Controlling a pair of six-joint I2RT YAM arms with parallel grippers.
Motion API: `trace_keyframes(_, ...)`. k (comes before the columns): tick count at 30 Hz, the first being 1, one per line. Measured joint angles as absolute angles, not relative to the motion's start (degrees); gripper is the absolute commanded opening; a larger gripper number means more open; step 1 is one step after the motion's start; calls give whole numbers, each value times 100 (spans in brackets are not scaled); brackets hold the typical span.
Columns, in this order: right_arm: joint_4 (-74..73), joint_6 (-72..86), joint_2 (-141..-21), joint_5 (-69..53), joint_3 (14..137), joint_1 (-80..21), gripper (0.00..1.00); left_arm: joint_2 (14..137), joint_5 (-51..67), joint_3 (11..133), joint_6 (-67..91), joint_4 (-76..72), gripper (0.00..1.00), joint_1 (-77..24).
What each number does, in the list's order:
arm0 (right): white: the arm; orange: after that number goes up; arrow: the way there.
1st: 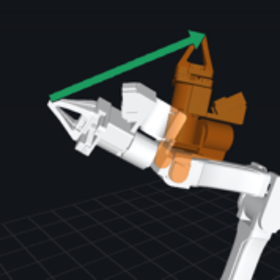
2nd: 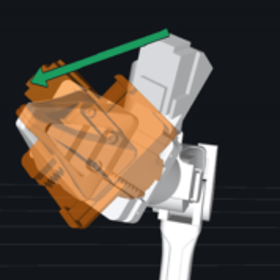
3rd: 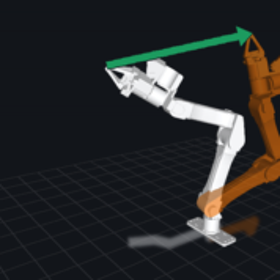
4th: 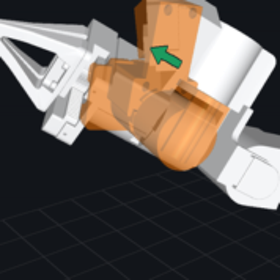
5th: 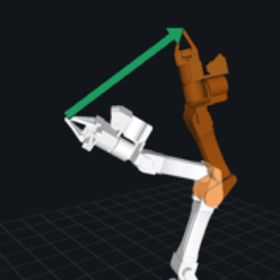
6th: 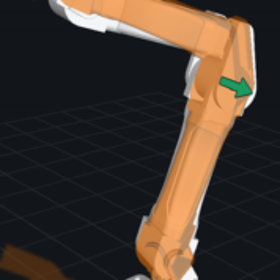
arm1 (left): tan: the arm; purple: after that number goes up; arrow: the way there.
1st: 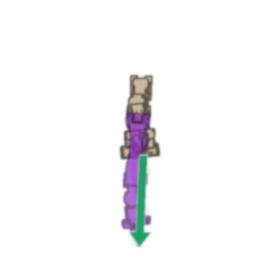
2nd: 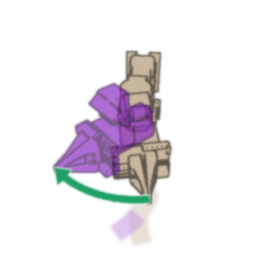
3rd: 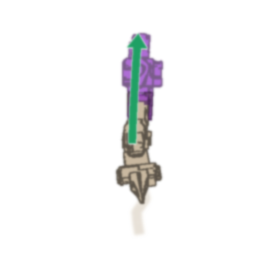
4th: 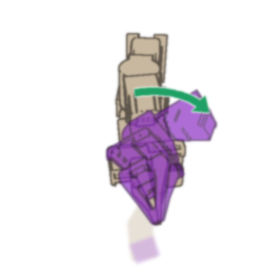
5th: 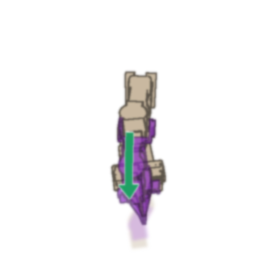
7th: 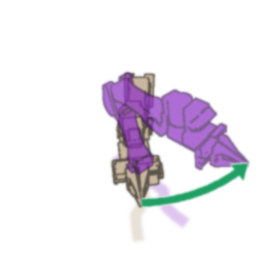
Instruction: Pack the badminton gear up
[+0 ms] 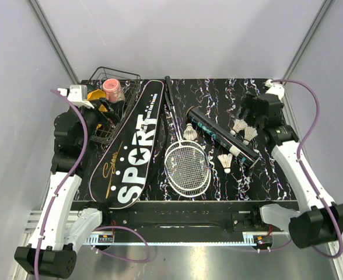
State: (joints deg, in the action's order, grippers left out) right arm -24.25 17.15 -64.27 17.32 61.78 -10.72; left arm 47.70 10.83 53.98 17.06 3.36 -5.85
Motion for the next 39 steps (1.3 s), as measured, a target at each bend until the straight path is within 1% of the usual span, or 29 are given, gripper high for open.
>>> trace_keyframes(3, -2624, 1734, -6982, 1656, 6569, -1203, 100, 4788, 1125, 5395, 1656, 320, 99, -668)
trace_keyframes(8, -3162, 1367, -8431, 1020, 7625, -1251, 100, 4901, 1258, 5400, 1531, 336, 99, -947)
trace_keyframes(11, -3465, 917, -9172, 779, 8106, -1267, 100, 5033, 1402, 5400, 1481, 360, 99, -1107)
trace_keyframes(17, -4038, -180, -10095, 637, 8683, -1297, 98, 5153, 1643, 5406, 1450, 438, 99, -1406)
trace_keyframes(18, -4091, -305, -10210, 648, 8785, -1297, 89, 5164, 1693, 5419, 1439, 443, 99, -1485)
trace_keyframes(21, -4318, -854, -10584, 600, 9113, -1315, 90, 5201, 1837, 5461, 1417, 440, 99, -1658)
trace_keyframes(24, -4442, -1236, -10680, 414, 9107, -1428, 91, 5275, 2008, 5516, 1415, 438, 99, -1798)
trace_keyframes(32, -4639, -1688, -10969, -563, 9334, -1925, 93, 5470, 2362, 5553, 1448, 440, 99, -1953)
trace_keyframes(36, -4633, -1809, -11290, -648, 9347, -1942, 93, 5474, 2421, 5553, 1461, 440, 99, -2001)
trace_keyframes(39, -4536, -1846, -11465, -473, 9330, -1966, 93, 5494, 2467, 5559, 1483, 440, 99, -2027)
